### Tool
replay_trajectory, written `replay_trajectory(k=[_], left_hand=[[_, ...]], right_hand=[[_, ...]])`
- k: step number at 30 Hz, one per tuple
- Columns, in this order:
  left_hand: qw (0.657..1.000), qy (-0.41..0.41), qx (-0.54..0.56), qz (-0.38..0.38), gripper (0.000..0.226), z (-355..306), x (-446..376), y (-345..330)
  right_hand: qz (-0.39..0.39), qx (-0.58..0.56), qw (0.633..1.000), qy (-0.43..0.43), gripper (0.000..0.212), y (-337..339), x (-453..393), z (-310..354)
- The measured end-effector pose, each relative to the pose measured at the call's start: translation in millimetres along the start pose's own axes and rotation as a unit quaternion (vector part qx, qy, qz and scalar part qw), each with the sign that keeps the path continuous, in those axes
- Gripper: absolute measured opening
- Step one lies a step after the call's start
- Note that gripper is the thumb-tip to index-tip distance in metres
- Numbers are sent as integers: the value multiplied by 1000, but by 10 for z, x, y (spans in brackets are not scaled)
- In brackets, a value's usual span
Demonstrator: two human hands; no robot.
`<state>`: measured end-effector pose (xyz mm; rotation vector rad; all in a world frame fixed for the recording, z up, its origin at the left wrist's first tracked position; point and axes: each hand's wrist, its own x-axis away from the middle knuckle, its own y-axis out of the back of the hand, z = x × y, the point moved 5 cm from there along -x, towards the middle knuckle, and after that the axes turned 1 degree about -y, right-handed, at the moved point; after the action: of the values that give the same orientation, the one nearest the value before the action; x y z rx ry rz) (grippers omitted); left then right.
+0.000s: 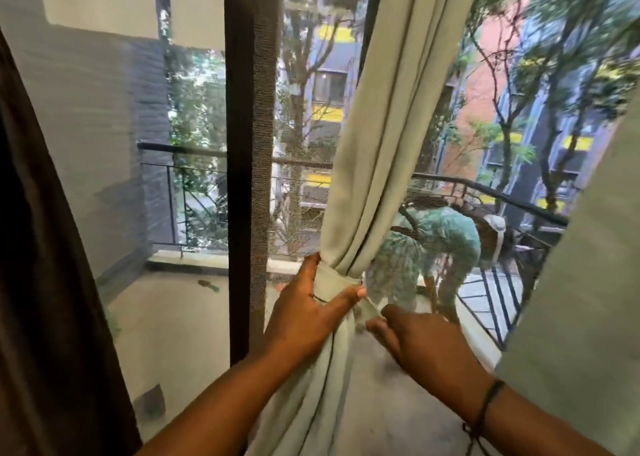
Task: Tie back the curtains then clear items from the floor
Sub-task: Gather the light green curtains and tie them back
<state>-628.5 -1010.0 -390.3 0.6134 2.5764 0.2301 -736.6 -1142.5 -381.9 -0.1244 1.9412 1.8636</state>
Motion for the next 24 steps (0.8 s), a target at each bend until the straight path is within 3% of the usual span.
replay_trajectory(k=[6,11,14,16,18,20,21,22,24], left_hand=[[993,-51,-106,30,68,-57,15,72],[989,-68,-131,22,73,-73,61,-43],[990,-67,-128,3,73,-67,97,-60],[988,-76,-133,15,79,-104,219,-98],[995,-73,-46,55,77,-70,350,-231],[989,-75,19,126,56,-35,560,-437],[985,-97,-15,139,41,-30,652,-497],[984,-39,11,175,33,-100,700,-445],[993,-64,6,100,40,15,624,-382]], right_hand=[[73,-115,983,-122,56,678,-79,-302],[128,112,981,-95,47,654,331,305],[170,165,969,-66,32,616,410,770],[174,155,972,-35,27,715,349,967],[119,148,981,30,29,869,240,1171],[74,116,989,60,25,965,131,1324],[68,85,993,45,27,979,77,1344],[69,44,997,14,35,986,20,1321],[64,-65,996,-17,45,974,-58,1210]])
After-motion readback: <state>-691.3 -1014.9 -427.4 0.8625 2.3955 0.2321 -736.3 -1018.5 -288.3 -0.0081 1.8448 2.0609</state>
